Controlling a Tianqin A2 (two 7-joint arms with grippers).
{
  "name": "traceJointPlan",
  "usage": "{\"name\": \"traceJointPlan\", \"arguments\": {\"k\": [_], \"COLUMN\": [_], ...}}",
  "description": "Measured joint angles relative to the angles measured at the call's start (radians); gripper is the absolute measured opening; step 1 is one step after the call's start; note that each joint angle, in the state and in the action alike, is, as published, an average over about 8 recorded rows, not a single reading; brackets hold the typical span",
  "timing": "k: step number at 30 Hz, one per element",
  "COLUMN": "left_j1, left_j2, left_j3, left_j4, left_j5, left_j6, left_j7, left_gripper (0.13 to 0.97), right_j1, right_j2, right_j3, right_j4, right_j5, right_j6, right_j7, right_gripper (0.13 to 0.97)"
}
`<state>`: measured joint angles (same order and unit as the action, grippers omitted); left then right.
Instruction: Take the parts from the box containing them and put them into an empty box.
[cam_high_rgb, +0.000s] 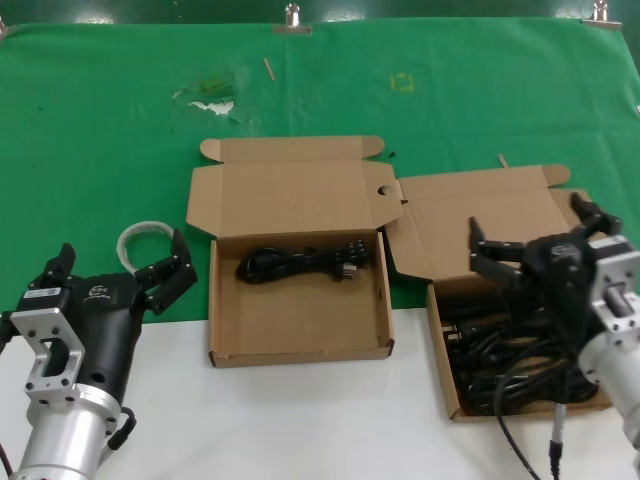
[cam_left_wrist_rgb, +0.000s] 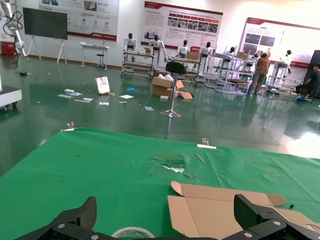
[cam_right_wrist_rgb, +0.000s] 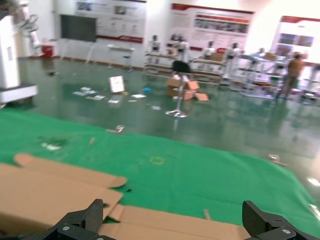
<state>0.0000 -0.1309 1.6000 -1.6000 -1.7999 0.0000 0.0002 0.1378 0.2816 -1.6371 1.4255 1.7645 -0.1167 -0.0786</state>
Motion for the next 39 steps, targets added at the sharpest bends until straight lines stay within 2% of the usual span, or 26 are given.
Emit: {"name": "traceJointPlan", "arguments": {"k": [9, 39], "left_j1": [0.000, 0.000], "left_j2": [0.000, 0.000], "left_j3": [0.000, 0.000], "left_j4": [0.000, 0.000], "left_j5": [0.000, 0.000], "left_j6": [0.000, 0.000], "left_j7": [0.000, 0.000], "left_gripper": [0.966, 0.966], "right_j1": [-0.093, -0.096], "right_j2": [0.012, 0.013], "right_j3": [0.025, 0.026], "right_j4": [0.118, 0.122], "right_j5": [0.024, 0.025], "right_j6": [0.079, 0.081], "right_j7": [0.053, 0.055], "right_gripper": [0.966, 0.966]}}
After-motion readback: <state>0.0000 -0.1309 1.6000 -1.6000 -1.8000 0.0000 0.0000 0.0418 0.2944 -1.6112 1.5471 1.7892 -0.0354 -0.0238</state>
